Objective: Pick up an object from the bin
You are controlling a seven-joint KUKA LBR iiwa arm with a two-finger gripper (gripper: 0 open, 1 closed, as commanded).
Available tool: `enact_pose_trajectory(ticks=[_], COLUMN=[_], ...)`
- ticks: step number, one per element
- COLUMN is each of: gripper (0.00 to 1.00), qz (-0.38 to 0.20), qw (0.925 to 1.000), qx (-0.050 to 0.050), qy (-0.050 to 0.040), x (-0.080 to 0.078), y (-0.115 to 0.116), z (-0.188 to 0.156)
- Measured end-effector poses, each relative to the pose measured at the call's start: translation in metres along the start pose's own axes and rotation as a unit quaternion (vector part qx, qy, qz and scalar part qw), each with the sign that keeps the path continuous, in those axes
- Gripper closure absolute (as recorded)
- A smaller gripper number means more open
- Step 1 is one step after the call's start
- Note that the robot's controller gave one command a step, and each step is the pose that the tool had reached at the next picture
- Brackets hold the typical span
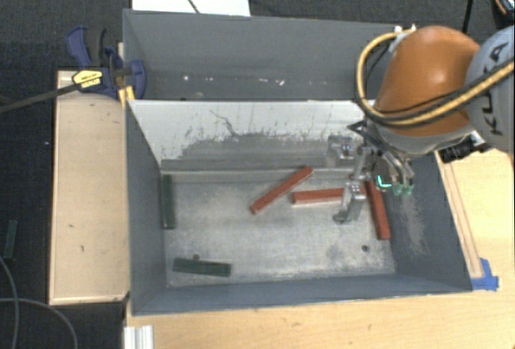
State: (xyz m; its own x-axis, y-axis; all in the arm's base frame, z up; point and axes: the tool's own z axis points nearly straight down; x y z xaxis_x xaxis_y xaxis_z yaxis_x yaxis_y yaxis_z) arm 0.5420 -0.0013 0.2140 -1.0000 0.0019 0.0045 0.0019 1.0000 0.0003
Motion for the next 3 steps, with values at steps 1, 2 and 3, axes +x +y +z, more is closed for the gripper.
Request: enact_pose_trajectory(ticks=[1, 2, 3], gripper=[0.00, 0.00, 1.00], qz=[0.089, 0.023, 0.024], qw=[0.9960, 0.9997, 0.9997], qx=[0.000, 0.000, 0.000], qy=[-0.0005, -0.0010, -0.0027], x=[-0.050, -0.051, -0.052], y=[0.012, 0.036, 0.035], z=[0.095, 0.145, 0.143])
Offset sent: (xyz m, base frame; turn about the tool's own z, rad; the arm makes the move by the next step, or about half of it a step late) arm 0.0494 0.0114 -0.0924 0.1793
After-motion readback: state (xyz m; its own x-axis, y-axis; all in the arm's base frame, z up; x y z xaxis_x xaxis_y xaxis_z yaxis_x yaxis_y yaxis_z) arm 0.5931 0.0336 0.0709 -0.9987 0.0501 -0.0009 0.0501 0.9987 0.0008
